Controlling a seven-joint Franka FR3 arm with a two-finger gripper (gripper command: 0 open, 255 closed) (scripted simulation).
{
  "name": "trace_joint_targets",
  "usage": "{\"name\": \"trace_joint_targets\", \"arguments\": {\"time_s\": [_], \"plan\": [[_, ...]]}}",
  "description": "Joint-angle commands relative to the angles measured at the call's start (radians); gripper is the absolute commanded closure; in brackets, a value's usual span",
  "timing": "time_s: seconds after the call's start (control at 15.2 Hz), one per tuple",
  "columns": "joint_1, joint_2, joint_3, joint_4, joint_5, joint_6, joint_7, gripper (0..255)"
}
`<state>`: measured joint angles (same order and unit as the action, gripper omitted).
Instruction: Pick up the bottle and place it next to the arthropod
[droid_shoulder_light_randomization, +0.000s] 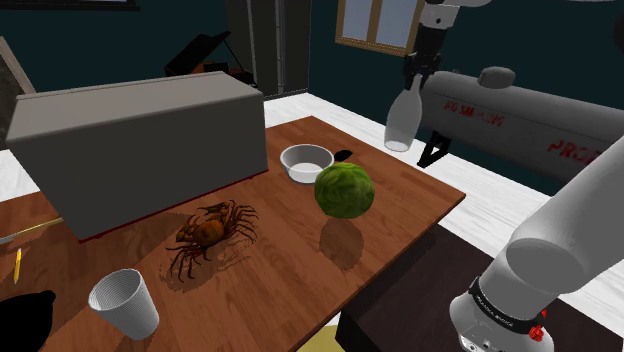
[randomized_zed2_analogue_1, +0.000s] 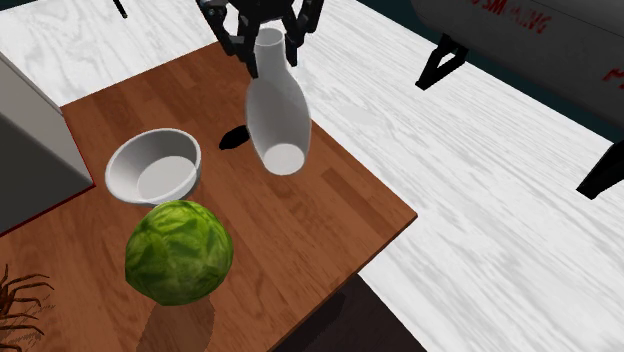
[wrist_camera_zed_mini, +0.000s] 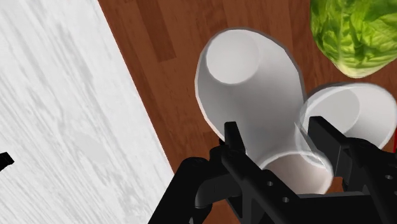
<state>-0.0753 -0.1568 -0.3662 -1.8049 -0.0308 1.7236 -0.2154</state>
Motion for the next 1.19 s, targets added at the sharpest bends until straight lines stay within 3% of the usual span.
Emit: {"name": "trace_joint_targets", "arguments": {"time_s": [0.0,1.12], "plan": [[0.0,0.006,-0.001,0.036,0.002,-0.03,-0.003,255],[-0.003,0.096,-0.014,0.368,0.035,-0.279,-0.023,255]]}}
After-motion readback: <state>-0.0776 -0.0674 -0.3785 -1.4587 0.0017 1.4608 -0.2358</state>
